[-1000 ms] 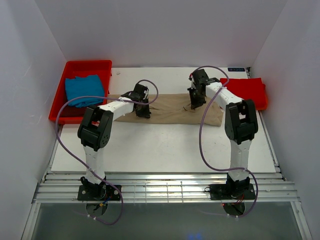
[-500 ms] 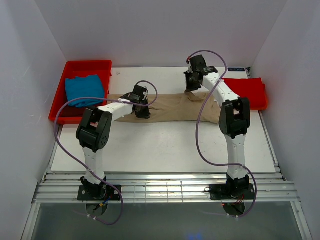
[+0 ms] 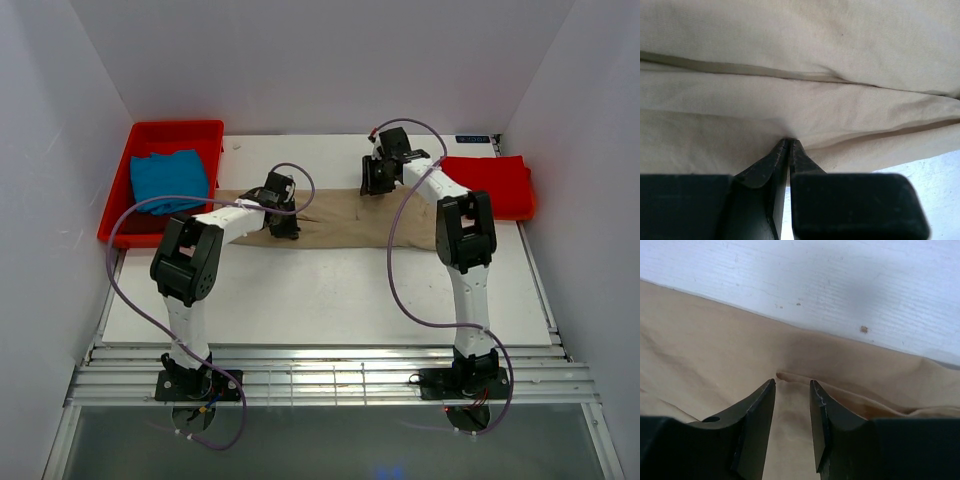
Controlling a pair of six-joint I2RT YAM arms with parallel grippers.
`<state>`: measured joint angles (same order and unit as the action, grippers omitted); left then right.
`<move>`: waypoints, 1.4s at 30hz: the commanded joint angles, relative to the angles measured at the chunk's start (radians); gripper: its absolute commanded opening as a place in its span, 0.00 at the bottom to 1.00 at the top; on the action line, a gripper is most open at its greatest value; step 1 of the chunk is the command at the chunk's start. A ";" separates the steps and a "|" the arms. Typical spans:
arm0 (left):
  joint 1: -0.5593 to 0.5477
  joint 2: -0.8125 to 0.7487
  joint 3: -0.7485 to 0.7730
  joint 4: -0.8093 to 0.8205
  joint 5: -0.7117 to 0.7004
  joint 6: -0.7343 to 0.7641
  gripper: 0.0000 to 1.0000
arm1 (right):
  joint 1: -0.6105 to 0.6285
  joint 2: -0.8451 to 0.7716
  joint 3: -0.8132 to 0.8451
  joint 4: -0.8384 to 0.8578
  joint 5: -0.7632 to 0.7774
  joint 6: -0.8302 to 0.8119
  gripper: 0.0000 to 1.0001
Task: Fold and stack the t-shirts
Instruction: Fold the tshirt
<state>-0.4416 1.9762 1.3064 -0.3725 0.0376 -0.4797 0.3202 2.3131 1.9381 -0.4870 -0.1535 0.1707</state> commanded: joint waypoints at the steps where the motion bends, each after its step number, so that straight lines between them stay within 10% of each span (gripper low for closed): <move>1: -0.005 -0.022 -0.030 -0.103 -0.059 0.007 0.18 | -0.004 -0.174 -0.069 0.128 0.009 -0.031 0.40; 17: -0.003 -0.318 0.025 -0.045 -0.404 0.064 0.43 | -0.003 -0.540 -0.524 0.031 0.141 0.010 0.32; 21: 0.026 -0.258 -0.012 -0.098 -0.511 0.119 0.36 | -0.003 -0.525 -0.597 0.042 0.149 0.050 0.10; 27: 0.096 -0.185 -0.094 -0.072 -0.617 0.165 0.00 | -0.001 -0.517 -0.639 0.051 0.183 0.078 0.08; 42: 0.167 -0.037 -0.128 -0.060 -0.650 0.162 0.00 | -0.003 -0.407 -0.610 0.007 0.256 0.081 0.08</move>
<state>-0.2787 1.9274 1.2030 -0.4324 -0.6075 -0.3046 0.3206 1.8668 1.2850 -0.4664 0.0643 0.2375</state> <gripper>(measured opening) 0.023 0.078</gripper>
